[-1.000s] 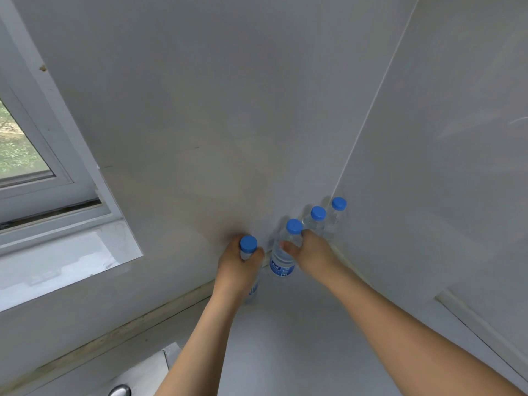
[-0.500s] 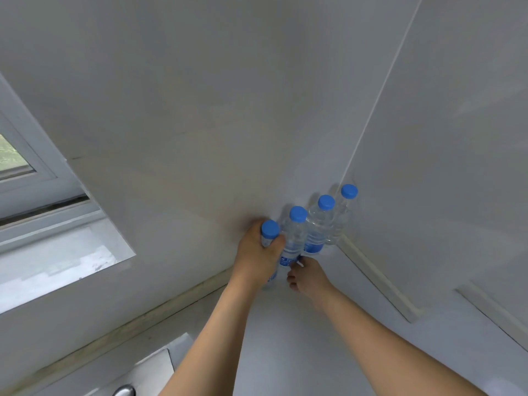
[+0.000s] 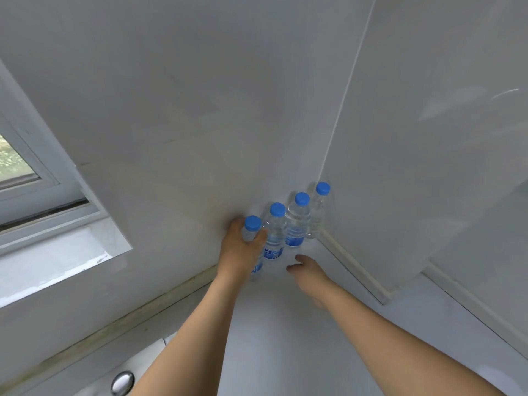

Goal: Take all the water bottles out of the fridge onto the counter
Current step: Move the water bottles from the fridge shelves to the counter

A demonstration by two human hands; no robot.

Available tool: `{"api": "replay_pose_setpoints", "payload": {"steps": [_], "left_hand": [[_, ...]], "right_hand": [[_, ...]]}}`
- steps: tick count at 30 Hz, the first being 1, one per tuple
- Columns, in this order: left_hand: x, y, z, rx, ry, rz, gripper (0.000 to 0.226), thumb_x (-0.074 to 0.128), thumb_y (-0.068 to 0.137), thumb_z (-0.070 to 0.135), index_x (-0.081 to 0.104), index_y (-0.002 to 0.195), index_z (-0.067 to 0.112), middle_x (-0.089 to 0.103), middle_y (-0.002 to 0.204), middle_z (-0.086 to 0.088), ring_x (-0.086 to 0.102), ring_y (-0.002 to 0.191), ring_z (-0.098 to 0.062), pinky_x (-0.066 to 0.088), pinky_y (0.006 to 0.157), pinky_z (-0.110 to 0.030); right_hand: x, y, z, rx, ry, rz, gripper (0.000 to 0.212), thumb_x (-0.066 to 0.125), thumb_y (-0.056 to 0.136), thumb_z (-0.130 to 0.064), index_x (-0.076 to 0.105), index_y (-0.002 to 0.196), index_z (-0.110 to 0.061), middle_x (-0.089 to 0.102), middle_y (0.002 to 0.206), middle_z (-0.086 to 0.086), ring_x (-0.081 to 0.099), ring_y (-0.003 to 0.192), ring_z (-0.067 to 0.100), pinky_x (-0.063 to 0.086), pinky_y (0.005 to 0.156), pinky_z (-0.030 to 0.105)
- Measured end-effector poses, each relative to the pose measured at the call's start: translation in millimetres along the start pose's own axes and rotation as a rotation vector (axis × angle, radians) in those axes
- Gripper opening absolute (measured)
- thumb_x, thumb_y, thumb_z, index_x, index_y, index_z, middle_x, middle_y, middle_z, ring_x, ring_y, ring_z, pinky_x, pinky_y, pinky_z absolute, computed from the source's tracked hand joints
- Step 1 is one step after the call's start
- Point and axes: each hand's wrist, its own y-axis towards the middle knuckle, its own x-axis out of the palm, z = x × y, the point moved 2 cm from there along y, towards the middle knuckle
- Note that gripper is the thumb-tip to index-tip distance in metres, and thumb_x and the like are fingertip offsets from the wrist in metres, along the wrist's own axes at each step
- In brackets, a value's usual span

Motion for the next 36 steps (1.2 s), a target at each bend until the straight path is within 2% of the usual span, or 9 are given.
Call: {"api": "replay_pose_setpoints", "payload": {"steps": [4,6,9,13,16,20,21,25,36], "left_hand": [[-10,-18,16,0.036,0.095,0.055,0.050,0.069,0.088,0.034,0.047,0.130,0.019,0.055,0.119,0.004,0.055,0.110,-0.018,0.043,0.083,-0.029],[-13,-32,29,0.126,0.220,0.112,0.061,0.067,0.089,0.034,0.041,0.141,0.014,0.048,0.139,-0.003,0.046,0.127,-0.024,0.041,0.099,-0.034],[-7,-56,51,0.316,0.380,0.143,0.060,0.065,0.091,0.029,0.040,0.141,0.006,0.046,0.140,-0.012,0.043,0.129,-0.030,0.040,0.103,-0.040],[25,-96,82,0.540,0.535,0.022,0.053,0.061,0.093,0.025,0.043,0.138,0.004,0.043,0.144,-0.013,0.036,0.135,-0.036,0.039,0.105,-0.048],[57,-129,107,0.687,0.626,-0.069,0.052,0.056,0.096,0.027,0.041,0.142,0.007,0.039,0.149,-0.013,0.030,0.140,-0.036,0.031,0.113,-0.049],[100,-172,135,0.829,0.681,-0.172,0.053,0.046,0.101,0.029,0.033,0.148,0.010,0.031,0.157,-0.008,0.018,0.148,-0.028,0.017,0.121,-0.044],[113,-184,142,0.866,0.682,-0.200,0.052,0.045,0.101,0.028,0.033,0.149,0.010,0.030,0.157,-0.007,0.017,0.148,-0.028,0.015,0.121,-0.043],[169,-238,171,1.008,0.673,-0.318,0.050,0.042,0.102,0.027,0.031,0.149,0.010,0.027,0.158,-0.006,0.013,0.149,-0.026,0.007,0.122,-0.041],[344,-416,252,1.396,0.547,-0.623,0.049,0.040,0.103,0.028,0.032,0.148,0.012,0.027,0.157,-0.005,0.014,0.149,-0.023,0.007,0.122,-0.041]], "right_hand": [[-32,-36,2,-0.049,-0.046,0.042,0.060,0.053,0.094,-0.017,0.029,0.149,-0.009,0.047,0.141,0.009,0.051,0.118,0.023,0.038,0.089,0.024],[-47,-60,6,-0.077,-0.065,0.073,0.061,0.053,0.094,-0.017,0.029,0.149,-0.009,0.047,0.142,0.010,0.053,0.118,0.023,0.040,0.091,0.025],[-69,-98,11,-0.137,-0.141,0.121,0.059,0.052,0.094,-0.018,0.030,0.148,-0.008,0.044,0.145,0.011,0.049,0.126,0.024,0.039,0.090,0.023],[-108,-154,25,-0.191,-0.266,0.183,0.059,0.049,0.096,-0.024,0.027,0.149,-0.011,0.036,0.151,0.010,0.045,0.131,0.025,0.039,0.099,0.025],[-144,-197,37,-0.215,-0.342,0.218,0.063,0.047,0.098,-0.024,0.019,0.153,-0.012,0.027,0.156,0.009,0.032,0.140,0.023,0.028,0.108,0.025],[-194,-249,62,-0.242,-0.355,0.357,0.055,0.049,0.097,-0.018,0.030,0.147,-0.008,0.037,0.151,0.009,0.038,0.135,0.022,0.029,0.095,0.016],[-208,-261,72,-0.232,-0.359,0.389,0.054,0.048,0.097,-0.018,0.031,0.147,-0.008,0.038,0.149,0.010,0.039,0.134,0.022,0.029,0.094,0.016],[-262,-313,113,-0.154,-0.351,0.502,0.064,0.046,0.099,-0.025,0.016,0.153,-0.012,0.024,0.158,0.007,0.026,0.143,0.021,0.023,0.111,0.024],[-395,-487,248,0.079,-0.212,0.870,0.066,0.047,0.099,-0.024,0.014,0.154,-0.010,0.020,0.159,0.007,0.020,0.146,0.020,0.018,0.116,0.028]]}}
